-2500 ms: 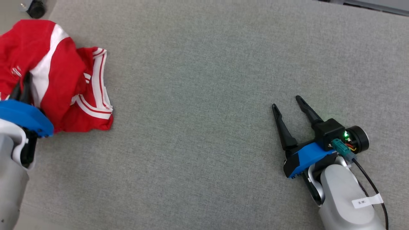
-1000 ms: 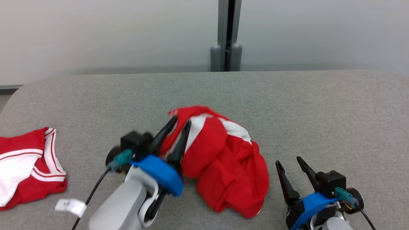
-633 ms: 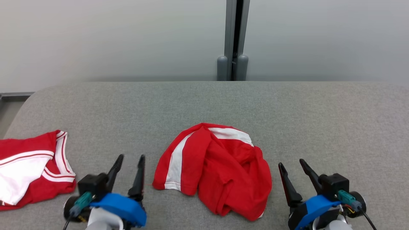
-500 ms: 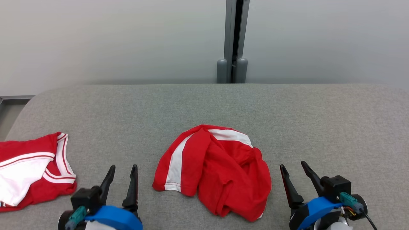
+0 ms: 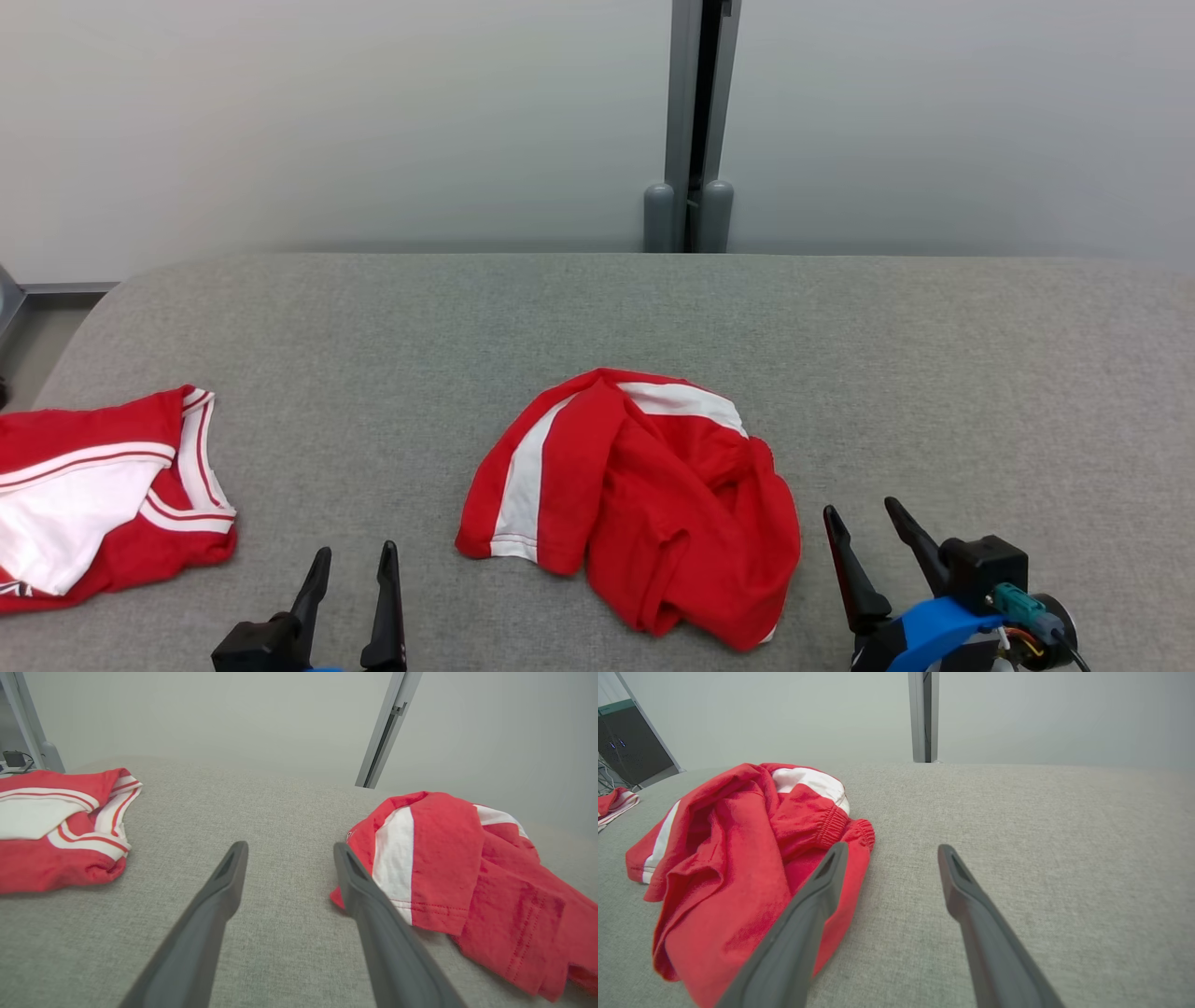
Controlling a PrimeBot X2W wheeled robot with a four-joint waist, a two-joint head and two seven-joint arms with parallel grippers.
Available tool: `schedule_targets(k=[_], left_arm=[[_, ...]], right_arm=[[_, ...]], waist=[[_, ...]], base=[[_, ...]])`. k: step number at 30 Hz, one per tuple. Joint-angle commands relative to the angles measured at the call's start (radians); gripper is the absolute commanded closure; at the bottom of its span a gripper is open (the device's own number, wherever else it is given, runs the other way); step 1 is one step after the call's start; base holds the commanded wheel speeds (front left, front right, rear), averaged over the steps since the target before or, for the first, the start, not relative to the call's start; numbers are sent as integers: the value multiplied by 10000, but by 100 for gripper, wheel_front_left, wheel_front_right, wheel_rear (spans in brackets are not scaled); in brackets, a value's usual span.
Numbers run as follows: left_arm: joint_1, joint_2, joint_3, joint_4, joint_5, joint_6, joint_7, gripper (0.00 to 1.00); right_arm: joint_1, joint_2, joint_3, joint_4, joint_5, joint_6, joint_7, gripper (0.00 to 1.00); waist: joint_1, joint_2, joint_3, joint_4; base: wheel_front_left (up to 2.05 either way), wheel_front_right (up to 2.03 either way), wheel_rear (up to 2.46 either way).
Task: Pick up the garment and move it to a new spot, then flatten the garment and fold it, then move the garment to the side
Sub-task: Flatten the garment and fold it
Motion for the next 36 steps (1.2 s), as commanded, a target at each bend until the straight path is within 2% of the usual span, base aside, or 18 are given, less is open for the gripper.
schedule_targets(k=[1,10,12,16,27,28,29,30,31,36], left_arm=[[1,-12,30,-8,94,-60,-25,0],[-315,-73,-213,52,253,-108,-25,0],[-464,-68,-622,87,70,-113,-25,0],[-536,-68,-891,201,-82,-114,-25,0],[-712,57,-1283,268,-279,-113,-25,0],[-734,71,-1302,274,-271,-113,-25,0],[-769,70,-1319,278,-288,-113,-25,0],[-791,68,-1344,260,-303,-114,-25,0],[-801,67,-1375,258,-312,-114,-25,0],[-813,69,-1653,277,-339,-114,-25,0]], right_arm=[[20,-15,27,47,74,1,-7,0],[-966,-13,386,502,170,1,-6,0],[-1818,-16,383,1144,215,1,-6,0],[-2600,-22,105,1932,432,1,-7,0],[-3485,-21,-481,3789,269,1,-7,0],[-3498,-22,-471,3775,376,1,-7,28],[-3489,-24,-485,3636,449,1,-9,61],[-3439,-22,-503,3571,438,1,-7,84],[-3372,-21,-503,3531,434,1,-7,100],[-3247,-19,-584,2932,312,1,-7,100]], waist=[[0,-1,23,63],[0,-1,393,608],[0,-1,707,1063],[0,-1,1007,1510],[0,-1,1311,2062],[0,-1,1308,2069],[0,-1,1305,2066],[0,-1,1292,2058],[0,-1,1276,2046],[0,-1,1114,1980]], base=[[0,0,0],[0,0,0],[0,0,0],[0,0,0],[0,0,0],[0,0,0],[0,0,0],[0,0,0],[0,0,0],[0,0,0]])
